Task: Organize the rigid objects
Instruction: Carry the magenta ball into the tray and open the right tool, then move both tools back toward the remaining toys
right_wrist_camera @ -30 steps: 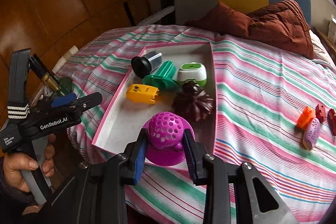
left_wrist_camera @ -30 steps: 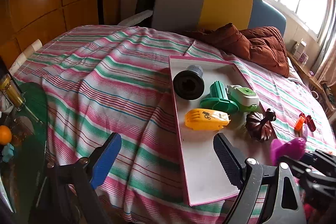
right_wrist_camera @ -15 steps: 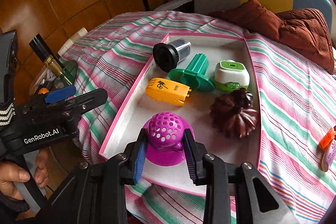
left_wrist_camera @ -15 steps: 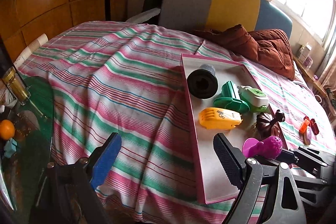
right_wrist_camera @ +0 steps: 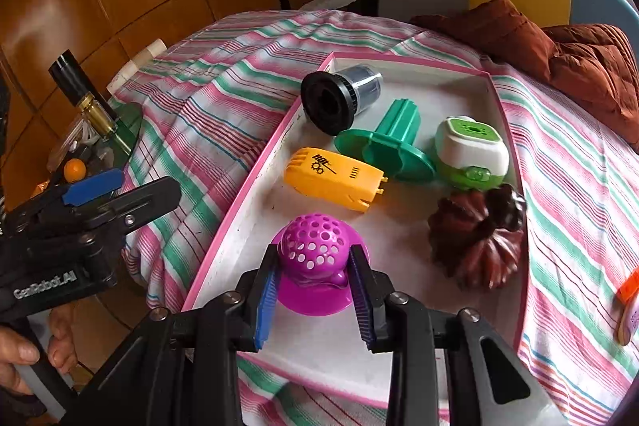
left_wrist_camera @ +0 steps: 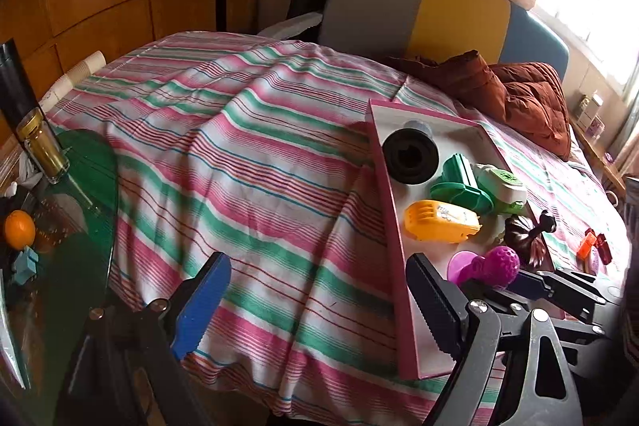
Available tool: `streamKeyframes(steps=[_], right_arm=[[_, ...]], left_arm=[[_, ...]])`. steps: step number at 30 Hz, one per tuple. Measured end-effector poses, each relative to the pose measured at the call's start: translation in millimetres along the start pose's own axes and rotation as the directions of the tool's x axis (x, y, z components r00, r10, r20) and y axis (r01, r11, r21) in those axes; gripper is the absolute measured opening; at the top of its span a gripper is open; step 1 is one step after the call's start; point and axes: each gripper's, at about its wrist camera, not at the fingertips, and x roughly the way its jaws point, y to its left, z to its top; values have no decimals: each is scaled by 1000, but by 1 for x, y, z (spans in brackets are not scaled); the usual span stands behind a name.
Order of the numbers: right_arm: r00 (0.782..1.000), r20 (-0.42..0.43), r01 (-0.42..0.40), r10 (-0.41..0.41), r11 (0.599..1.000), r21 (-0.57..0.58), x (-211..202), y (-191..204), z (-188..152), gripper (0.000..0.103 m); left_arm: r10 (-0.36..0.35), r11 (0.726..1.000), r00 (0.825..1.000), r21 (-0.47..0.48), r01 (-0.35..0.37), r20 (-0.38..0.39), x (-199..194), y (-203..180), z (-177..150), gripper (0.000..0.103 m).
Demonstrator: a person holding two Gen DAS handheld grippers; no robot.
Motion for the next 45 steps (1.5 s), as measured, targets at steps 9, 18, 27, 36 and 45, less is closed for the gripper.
streamKeyframes(steps=[9, 18, 27, 36, 45], right_arm=[[998, -26, 50, -51, 998, -45, 35, 15, 15, 33], [992, -58, 110, -113, 993, -48, 54, 19, 42, 33], [997, -64, 46, -46, 999, -2, 52, 17, 43, 41], [999, -39, 19, -18, 999, 33, 35, 13, 39, 45], [998, 30, 62, -63, 998, 22, 8, 12, 37, 45]], left_arm=[[9, 1000, 1000, -15, -9, -8, 1, 7, -4, 90], [23, 999, 1000, -26, -23, -5, 0, 15, -4, 90], [33, 999, 999, -25, -33, 8, -7, 17, -6, 90], [36, 999, 999, -21, -35, 15, -12, 16, -9, 90], [34, 999, 999, -6, -34, 29, -18, 10, -10, 90]])
